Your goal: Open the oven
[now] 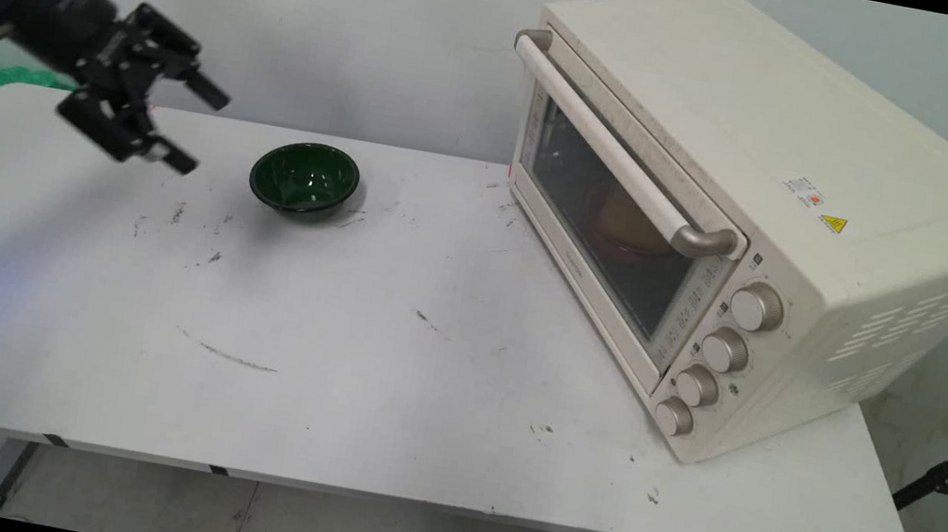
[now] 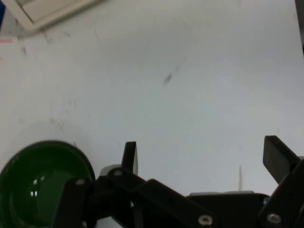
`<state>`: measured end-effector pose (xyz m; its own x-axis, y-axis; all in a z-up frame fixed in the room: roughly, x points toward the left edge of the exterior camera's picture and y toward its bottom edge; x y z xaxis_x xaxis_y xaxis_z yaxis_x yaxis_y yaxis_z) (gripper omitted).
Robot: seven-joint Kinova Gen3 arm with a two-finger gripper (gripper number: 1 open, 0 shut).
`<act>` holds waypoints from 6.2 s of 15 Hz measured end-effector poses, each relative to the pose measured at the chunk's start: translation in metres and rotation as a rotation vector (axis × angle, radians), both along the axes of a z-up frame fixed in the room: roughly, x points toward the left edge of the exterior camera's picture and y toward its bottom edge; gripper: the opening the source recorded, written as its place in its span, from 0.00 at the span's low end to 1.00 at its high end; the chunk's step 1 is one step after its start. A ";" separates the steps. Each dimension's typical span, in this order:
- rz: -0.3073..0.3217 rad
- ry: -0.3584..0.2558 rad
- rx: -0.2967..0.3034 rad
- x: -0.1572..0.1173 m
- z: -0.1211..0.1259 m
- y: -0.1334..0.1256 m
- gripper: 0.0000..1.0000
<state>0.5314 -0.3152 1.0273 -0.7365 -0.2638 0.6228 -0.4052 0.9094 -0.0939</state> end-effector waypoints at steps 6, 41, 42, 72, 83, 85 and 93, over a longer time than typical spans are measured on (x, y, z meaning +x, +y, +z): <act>0.151 0.123 0.030 -0.069 0.028 -0.022 1.00; 0.364 0.216 0.011 -0.296 0.015 -0.174 0.00; 0.365 0.208 0.012 -0.298 0.013 -0.175 0.00; 0.395 0.111 0.056 -0.276 -0.020 -0.142 0.00; 0.382 0.072 0.061 -0.243 -0.040 -0.124 0.00; 0.374 0.066 0.063 -0.237 -0.046 -0.120 0.00; 0.347 0.060 0.066 -0.216 -0.074 -0.110 0.00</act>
